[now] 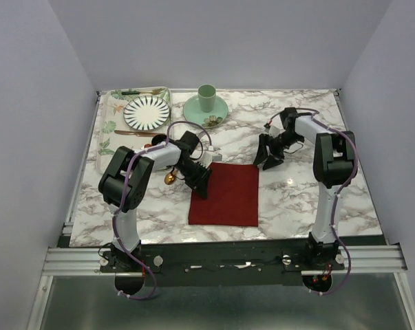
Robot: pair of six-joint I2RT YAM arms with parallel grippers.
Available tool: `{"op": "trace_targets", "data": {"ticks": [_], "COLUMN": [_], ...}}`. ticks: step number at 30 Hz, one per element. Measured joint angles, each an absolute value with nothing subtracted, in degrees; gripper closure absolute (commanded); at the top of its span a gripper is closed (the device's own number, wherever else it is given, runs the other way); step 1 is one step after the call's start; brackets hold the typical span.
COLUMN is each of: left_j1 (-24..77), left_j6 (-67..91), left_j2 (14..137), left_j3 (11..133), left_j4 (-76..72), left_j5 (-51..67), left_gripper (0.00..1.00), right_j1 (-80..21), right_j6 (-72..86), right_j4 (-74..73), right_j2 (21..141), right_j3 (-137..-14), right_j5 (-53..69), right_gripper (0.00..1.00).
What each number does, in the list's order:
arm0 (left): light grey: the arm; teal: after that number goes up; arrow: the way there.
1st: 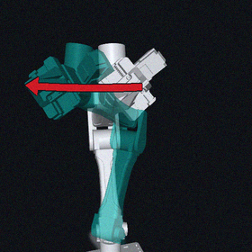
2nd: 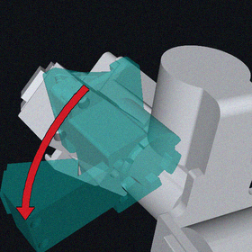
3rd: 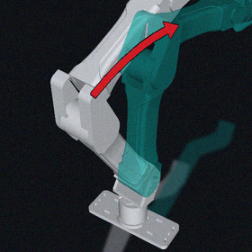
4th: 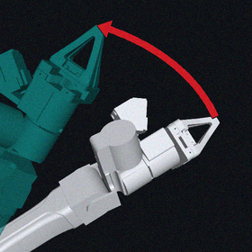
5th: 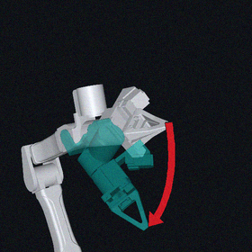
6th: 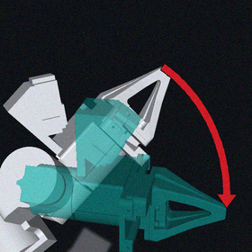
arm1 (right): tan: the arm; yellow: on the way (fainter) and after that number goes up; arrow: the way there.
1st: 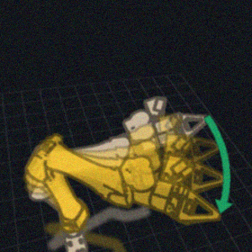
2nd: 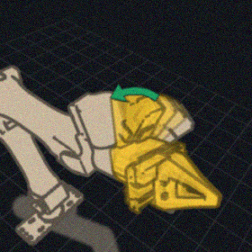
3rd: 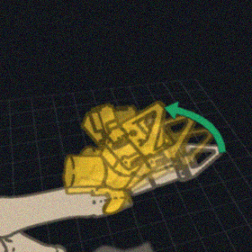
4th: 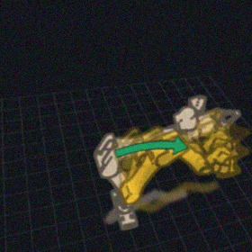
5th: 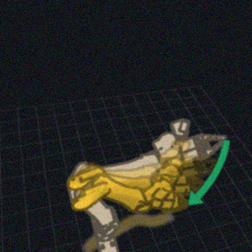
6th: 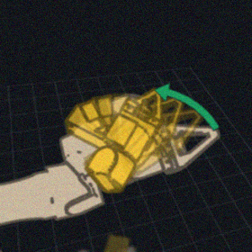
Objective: Fold the napkin into a case and place the utensils inside
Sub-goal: Pick up the lower triangle-folded napkin from the center of the board.
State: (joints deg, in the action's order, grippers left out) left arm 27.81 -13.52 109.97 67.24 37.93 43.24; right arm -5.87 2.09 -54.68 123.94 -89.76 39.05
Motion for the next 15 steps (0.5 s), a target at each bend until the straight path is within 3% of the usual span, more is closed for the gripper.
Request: {"op": "trace_targets", "data": {"ticks": [6,10,15], "left_j1": [27.81,27.81,27.81], "left_j6": [-13.72,-13.72,-13.72], "left_j2": [110.21,110.52,110.87], "left_j3": [67.72,67.99,68.49], "left_j4": [38.63,38.76,39.16], "left_j5": [43.07,43.05,43.05], "left_gripper": [0.74,0.75,0.74], "right_j1": [-8.4,-8.69,-8.62], "right_j6": [3.2,3.68,2.87], "right_j4": [-53.93,-53.71,-53.41], "right_j2": [124.4,124.6,124.92], "right_j3": [-89.84,-89.95,-89.95], "right_j5": [37.89,37.15,36.82], "right_gripper": [0.45,0.65,0.77]}}
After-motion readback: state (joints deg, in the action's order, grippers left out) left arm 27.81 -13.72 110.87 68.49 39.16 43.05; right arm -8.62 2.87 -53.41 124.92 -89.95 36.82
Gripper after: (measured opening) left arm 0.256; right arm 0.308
